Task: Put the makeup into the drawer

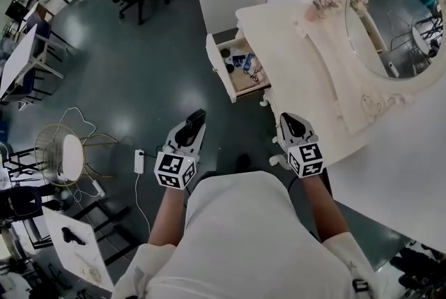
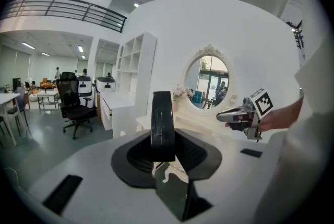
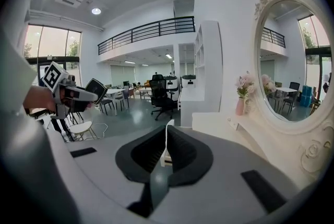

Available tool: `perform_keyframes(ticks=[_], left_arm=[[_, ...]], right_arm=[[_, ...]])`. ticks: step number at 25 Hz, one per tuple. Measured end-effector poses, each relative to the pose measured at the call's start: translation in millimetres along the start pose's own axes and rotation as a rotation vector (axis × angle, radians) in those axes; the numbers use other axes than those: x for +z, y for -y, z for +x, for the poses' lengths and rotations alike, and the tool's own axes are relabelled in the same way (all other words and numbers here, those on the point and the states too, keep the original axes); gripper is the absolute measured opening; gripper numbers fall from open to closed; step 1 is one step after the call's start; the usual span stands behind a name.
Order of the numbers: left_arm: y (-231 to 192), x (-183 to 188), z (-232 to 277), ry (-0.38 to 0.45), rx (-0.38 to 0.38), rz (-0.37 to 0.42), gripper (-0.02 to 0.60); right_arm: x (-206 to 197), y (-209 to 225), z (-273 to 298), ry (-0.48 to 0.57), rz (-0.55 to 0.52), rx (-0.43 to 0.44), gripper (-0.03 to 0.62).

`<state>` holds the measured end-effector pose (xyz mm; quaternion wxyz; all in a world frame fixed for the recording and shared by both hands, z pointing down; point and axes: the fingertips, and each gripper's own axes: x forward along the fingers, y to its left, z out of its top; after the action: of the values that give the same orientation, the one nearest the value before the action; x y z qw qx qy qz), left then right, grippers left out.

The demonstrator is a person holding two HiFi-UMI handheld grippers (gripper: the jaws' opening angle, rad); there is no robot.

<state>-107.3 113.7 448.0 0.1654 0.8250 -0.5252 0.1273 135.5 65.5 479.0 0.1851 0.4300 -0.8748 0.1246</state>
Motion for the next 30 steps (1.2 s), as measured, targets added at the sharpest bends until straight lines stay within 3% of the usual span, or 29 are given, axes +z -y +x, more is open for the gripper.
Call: perform_keyframes(ticks=[16, 30], left_arm=[[12, 14, 48, -0.036, -0.009, 0.018, 0.101], [-45, 37, 99, -0.042, -0.087, 0.035, 0.101]], right_arm=[[-5, 34, 22, -0.019, 0.030, 0.033, 0.029], [17, 40, 77, -0.058, 0.022, -0.026, 0.030]])
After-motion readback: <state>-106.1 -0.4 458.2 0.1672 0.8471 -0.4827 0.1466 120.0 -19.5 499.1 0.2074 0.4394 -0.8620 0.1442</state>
